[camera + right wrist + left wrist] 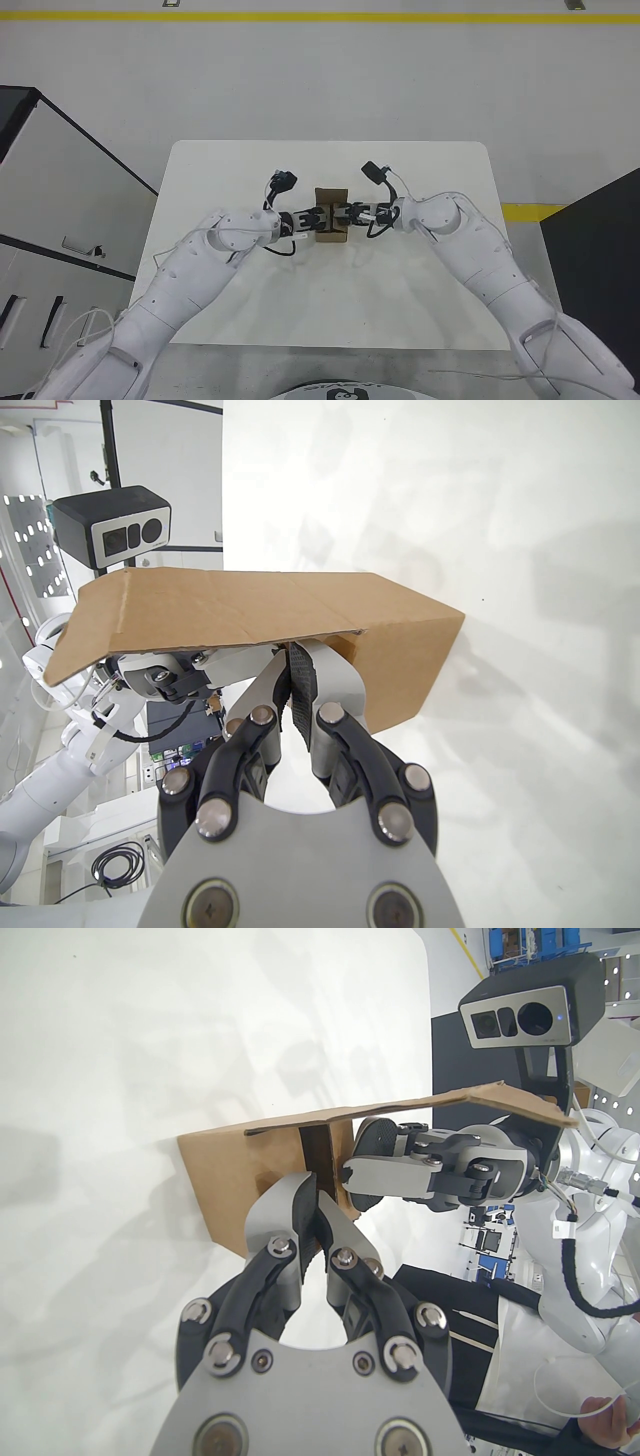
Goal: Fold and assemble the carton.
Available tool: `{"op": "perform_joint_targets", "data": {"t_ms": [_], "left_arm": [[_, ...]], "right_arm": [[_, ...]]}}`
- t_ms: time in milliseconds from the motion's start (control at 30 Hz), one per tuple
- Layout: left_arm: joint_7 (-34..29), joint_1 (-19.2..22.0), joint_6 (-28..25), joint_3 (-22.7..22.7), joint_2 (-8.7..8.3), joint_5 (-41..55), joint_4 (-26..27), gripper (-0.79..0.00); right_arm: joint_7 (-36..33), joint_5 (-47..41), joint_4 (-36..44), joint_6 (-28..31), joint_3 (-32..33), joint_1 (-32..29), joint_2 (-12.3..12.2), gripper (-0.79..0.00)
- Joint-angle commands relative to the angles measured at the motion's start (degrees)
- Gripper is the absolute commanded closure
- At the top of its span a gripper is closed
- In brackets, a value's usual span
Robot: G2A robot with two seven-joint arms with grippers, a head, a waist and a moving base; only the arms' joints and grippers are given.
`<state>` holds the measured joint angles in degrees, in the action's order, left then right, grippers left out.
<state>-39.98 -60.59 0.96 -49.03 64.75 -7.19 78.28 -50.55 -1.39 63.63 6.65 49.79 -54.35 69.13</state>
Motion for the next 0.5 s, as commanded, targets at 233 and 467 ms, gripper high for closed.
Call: {"op": "perform_joint_targets", "data": {"t_ms": [233,467], "left_arm": [[-0.29,-0.10,-0.37,-0.69,0.19,-0.13,0.08,0.000],[-0.64,-0.11,-0.63,-0.96,0.38,-0.48,-0.31,0.000]], "right_arm": [[-0.22,0.98,-0.98,-1.30,-0.91,0.73,0.50,0.000],[-0.25,1.14,-1.52,-1.36,-1.13,1.26,0.82,0.000]]}}
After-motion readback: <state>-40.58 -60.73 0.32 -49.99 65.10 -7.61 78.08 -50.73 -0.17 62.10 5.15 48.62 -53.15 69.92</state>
